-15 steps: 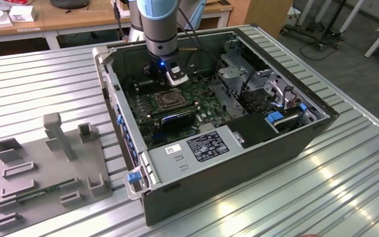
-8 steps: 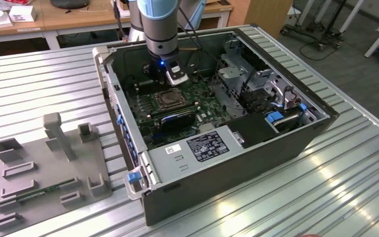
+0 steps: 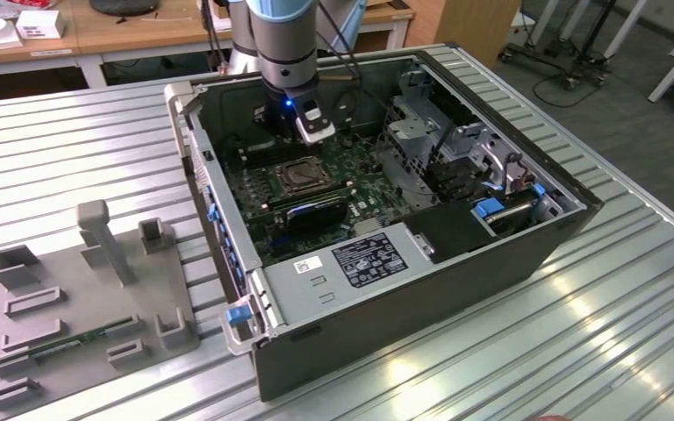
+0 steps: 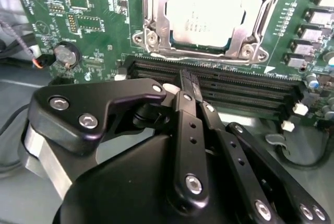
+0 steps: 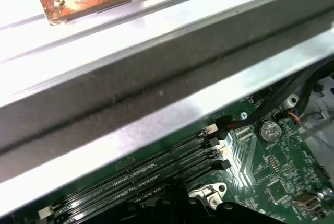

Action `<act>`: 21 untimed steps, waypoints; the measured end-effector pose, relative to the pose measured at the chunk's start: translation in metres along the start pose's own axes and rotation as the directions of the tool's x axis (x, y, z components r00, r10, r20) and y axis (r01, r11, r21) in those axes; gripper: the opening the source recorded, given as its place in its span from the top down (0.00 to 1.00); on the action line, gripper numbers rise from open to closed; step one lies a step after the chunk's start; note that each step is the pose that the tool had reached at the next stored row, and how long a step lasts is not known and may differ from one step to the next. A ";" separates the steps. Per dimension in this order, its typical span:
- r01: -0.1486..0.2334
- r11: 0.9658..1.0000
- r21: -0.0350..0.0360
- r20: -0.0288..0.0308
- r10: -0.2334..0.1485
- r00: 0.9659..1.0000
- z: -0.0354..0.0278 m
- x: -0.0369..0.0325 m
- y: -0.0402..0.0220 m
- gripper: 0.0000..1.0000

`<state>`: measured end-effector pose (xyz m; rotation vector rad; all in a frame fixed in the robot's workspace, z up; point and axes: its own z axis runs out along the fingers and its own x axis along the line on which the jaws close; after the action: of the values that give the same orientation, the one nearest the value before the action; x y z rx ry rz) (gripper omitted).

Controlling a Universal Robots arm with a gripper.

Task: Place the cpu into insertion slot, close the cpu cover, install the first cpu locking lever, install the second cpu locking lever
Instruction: 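Install the first cpu locking lever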

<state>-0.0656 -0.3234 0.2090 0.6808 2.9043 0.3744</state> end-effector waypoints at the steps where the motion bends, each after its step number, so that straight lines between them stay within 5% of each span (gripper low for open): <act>1: 0.000 1.000 0.000 0.000 0.000 1.000 -0.0014 -0.0001 0.0004 0.89; 4: 0.001 1.000 0.008 0.000 -0.001 1.000 -0.0022 -0.0004 0.0008 0.89; 9: 0.001 1.000 0.010 0.000 -0.001 1.000 -0.0022 -0.0004 0.0008 0.89; 14: 0.049 0.999 0.023 -0.011 -0.048 0.999 -0.0023 -0.0004 0.0008 0.89; 17: 0.079 0.996 0.044 -0.017 -0.079 0.997 -0.0023 -0.0004 0.0008 0.89; 21: 0.112 0.988 0.107 -0.008 -0.112 0.994 -0.0023 -0.0004 0.0008 0.89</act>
<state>-0.0654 -0.3234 0.2114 0.5276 2.9649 0.2073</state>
